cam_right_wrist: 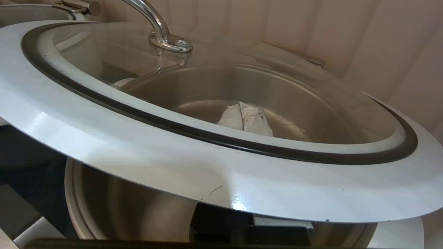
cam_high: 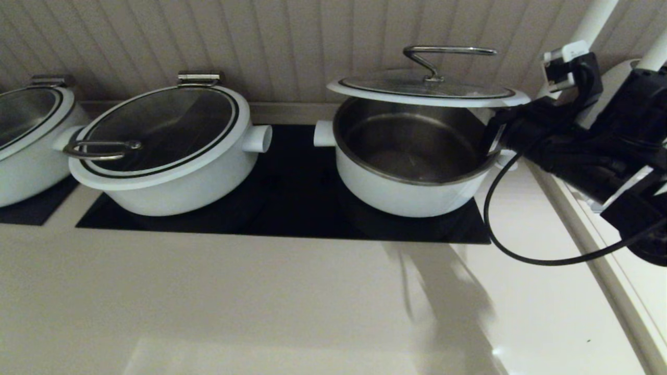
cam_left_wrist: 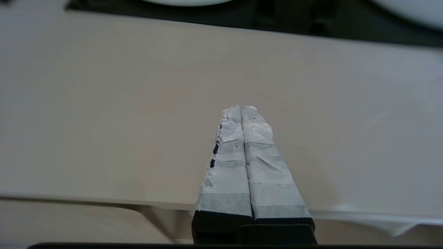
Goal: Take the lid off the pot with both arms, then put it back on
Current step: Open the pot lid completely
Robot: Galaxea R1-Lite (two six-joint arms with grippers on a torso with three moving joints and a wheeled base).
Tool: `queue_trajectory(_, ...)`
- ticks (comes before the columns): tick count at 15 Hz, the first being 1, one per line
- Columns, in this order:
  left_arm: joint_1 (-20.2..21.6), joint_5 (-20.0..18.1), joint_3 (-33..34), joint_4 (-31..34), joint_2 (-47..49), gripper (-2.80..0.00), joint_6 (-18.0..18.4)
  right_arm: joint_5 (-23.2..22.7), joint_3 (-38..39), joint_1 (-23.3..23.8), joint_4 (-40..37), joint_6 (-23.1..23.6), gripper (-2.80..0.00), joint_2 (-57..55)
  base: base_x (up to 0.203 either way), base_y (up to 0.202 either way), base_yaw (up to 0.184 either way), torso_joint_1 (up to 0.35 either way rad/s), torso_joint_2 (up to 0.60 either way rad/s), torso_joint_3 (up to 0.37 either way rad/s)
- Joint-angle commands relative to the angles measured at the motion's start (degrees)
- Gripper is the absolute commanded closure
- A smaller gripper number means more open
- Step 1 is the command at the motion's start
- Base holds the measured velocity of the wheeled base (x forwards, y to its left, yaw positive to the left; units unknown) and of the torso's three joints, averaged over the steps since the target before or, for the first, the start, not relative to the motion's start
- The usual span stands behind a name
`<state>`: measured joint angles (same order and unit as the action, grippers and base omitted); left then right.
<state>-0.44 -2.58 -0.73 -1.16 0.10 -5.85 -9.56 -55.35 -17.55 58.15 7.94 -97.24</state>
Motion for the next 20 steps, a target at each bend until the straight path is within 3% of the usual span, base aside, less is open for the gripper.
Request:
queue_trajectory(1, 0.0, -0.1, -0.2, 0.0, -0.1, 0.0, 3.8, -0.1, 0.1, 0.0, 0.4, 0.1, 0.0, 0.4, 0.0, 0.0, 0.0, 0.0, 0.0, 0.0)
queue_trajectory(4, 0.0, 1.0, 0.6, 0.8, -0.1, 0.0, 14.4, 0.0, 0.2, 0.0, 0.4, 0.1, 0.0, 1.2, 0.0, 0.0, 0.0, 0.0, 0.0, 0.0)
queue_trajectory(5, 0.0, 1.1, 0.7, 1.0, -0.1, 0.0, 16.0, -0.1, 0.3, 0.0, 0.4, 0.1, 0.0, 1.4, 0.0, 0.0, 0.0, 0.0, 0.0, 0.0)
queue_trajectory(11, 0.0, 1.2, 0.7, 1.0, -0.1, 0.0, 15.4, 0.0, 0.6, 0.0, 0.5, 0.0, 0.0, 1.4, 0.0, 0.0, 0.0, 0.0, 0.0, 0.0)
queue_trajectory(13, 0.0, 1.3, 0.7, 1.0, -0.1, 0.0, 14.1, 0.0, 0.3, 0.1, 0.8, 0.1, 0.0, 1.6, 0.0, 0.0, 0.0, 0.0, 0.0, 0.0)
queue_trajectory(16, 0.0, 1.7, 0.7, 1.0, -0.1, 0.0, 7.7, 0.0, 0.2, 0.2, 1.2, 0.1, 0.0, 1.9, 0.0, 0.0, 0.0, 0.0, 0.0, 0.0)
queue_trajectory(20, 0.0, 2.1, 0.7, 1.0, -0.1, 0.0, 7.2, -0.1, 0.0, 0.2, 1.3, 0.1, 0.0, 2.0, 0.0, 0.0, 0.0, 0.0, 0.0, 0.0)
